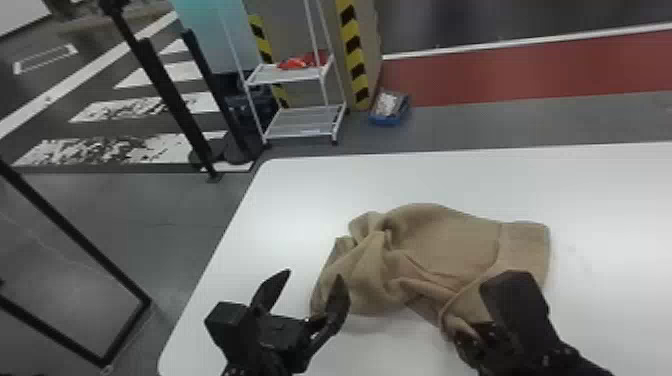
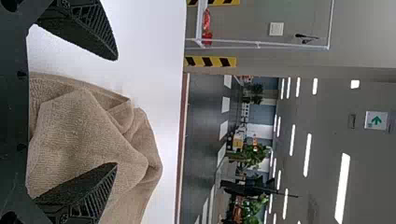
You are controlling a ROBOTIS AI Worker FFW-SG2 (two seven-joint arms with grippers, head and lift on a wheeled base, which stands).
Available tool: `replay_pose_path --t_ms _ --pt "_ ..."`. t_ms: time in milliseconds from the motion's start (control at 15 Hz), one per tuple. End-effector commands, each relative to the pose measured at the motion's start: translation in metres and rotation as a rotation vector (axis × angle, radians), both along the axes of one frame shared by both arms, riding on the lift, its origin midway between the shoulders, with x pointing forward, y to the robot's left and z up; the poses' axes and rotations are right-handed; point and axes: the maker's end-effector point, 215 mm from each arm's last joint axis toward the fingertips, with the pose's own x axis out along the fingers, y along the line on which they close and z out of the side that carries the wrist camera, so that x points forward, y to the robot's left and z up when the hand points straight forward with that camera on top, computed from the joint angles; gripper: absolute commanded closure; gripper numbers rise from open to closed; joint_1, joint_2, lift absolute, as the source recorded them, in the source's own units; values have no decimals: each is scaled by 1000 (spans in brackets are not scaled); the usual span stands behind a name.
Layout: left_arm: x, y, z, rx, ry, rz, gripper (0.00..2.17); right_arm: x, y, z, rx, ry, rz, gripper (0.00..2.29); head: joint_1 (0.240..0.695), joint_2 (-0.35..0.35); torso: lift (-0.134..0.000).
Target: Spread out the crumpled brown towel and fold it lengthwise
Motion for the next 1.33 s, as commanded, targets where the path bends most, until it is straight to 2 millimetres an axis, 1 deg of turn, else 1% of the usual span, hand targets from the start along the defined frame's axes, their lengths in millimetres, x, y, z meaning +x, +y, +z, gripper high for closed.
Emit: replay_pose_path --t_ms 0,67,133,200,267,333,400,467,533,600,667,800,867,933,1067,1133,1200,1267 --pt "0 -1 0 -7 0 2 76 27 -11 39 78 -145 -27 1396 695 350 -125" --pt "0 -1 -1 -8 3 4 76 47 -37 70 135 -227 -78 1396 695 350 -125" --pt "0 0 -4 -9 14 6 76 58 -67 86 173 -256 -131 1393 695 350 -125" --pt "0 1 -7 -9 20 7 76 70 -113 103 197 -281 -214 1393 695 350 -125" --pt "0 0 -7 -10 19 5 76 74 -152 110 209 -290 -273 1393 695 327 -125" --pt "1 -1 -8 -12 19 4 76 74 -184 110 211 -292 -322 1393 695 250 -125" --pt "3 -3 -8 -14 18 0 76 71 -215 111 218 -295 -372 1382 695 205 -125" --pt "4 -4 -9 -16 21 -3 76 67 -245 105 223 -287 -423 1366 695 161 -125" --pt "4 -5 -9 -17 21 -4 76 61 -264 94 214 -269 -459 1173 695 126 -125" --pt "4 -5 -10 -18 22 -4 80 52 -282 77 183 -236 -491 505 695 94 -125" --pt "5 -5 -10 -18 21 -4 80 44 -298 62 148 -205 -520 -1 695 34 -125" --pt "4 -4 -11 -19 24 -2 80 37 -329 57 112 -202 -571 -1 695 -11 -125" --pt "3 -3 -12 -19 26 0 80 34 -343 57 78 -208 -588 36 695 -31 -125" --pt "3 -3 -12 -20 26 0 80 34 -351 63 46 -233 -591 46 695 -51 -125" --pt "3 -2 -14 -29 28 4 80 40 -359 96 -30 -396 -538 53 695 -93 -125" --pt "3 -2 -14 -32 28 4 80 42 -363 110 -66 -454 -521 53 695 -103 -125" --pt "2 -2 -15 -34 31 5 80 45 -369 131 -115 -536 -495 53 695 -108 -125" --pt "3 -1 -17 -35 33 7 80 51 -364 156 -193 -632 -424 60 695 -117 -125"
